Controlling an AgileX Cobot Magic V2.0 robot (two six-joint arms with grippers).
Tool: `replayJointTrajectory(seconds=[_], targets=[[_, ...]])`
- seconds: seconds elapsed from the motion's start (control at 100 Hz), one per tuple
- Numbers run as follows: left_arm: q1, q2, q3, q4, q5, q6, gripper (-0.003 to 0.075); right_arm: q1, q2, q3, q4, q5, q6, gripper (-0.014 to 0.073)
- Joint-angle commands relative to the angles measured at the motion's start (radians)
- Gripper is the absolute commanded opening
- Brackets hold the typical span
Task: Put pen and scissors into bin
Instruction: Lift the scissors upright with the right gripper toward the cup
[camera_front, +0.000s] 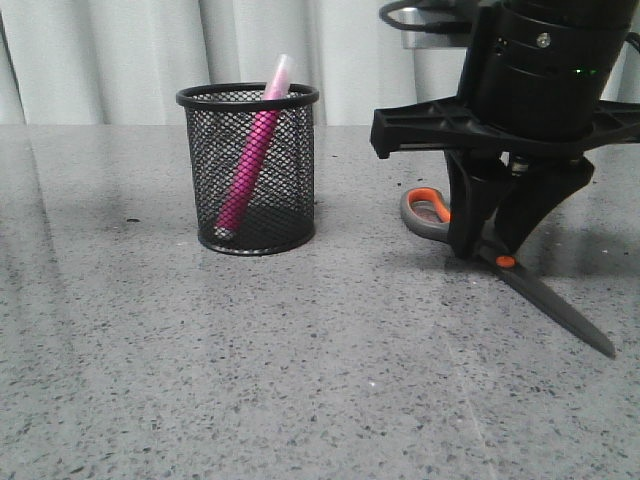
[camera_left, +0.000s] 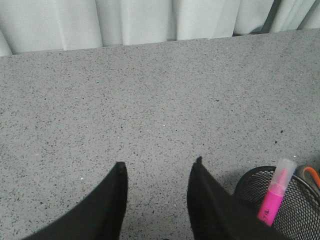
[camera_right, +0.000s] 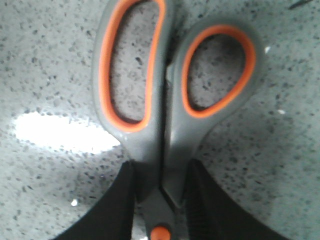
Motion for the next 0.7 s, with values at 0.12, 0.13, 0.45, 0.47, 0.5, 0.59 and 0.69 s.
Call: replayJointTrajectory(seconds=[0.12,0.13,0.45,0.47,0.5,0.59,0.69], targets=[[0.002,-0.028,-0.028,-0.001,-0.071,-0.003,0.0263,0.0,-0.165,0.004,-0.051,-0.075,-0.016,-0.0072],[0.002,-0.028,-0.028,-0.001,-0.071,-0.003,0.0263,0.0,-0.171,0.006,-0.051,-0.085,-0.016,-0.0072],[0.002,-0.028,-0.028,-0.001,-0.119,-0.003,0.0263,0.05,-0.422,0.147,-0.061,-0.589,-0.038,-0.0073],[0.002,-0.028,-0.028,-0.001,-0.12,-0.003,0.0263,0.056,-0.424,0.153,-0.064,-0.616,-0.037,-0.0073],[0.002,-0.028,-0.028,-0.001,-0.124,-0.003,0.0263,0.058,-0.424,0.158,-0.069,-0.682,-0.037,-0.0073],[0.002,-0.028,-0.028,-0.001,-0.129,-0.003,0.0263,0.06,-0.412,0.165,-0.068,-0.834,-0.037,-0.0073],[0.002,-0.028,-0.028,-0.001,-0.129,-0.003,0.0263,0.06,-0.382,0.165,-0.068,-0.996,-0.037,-0.0073]])
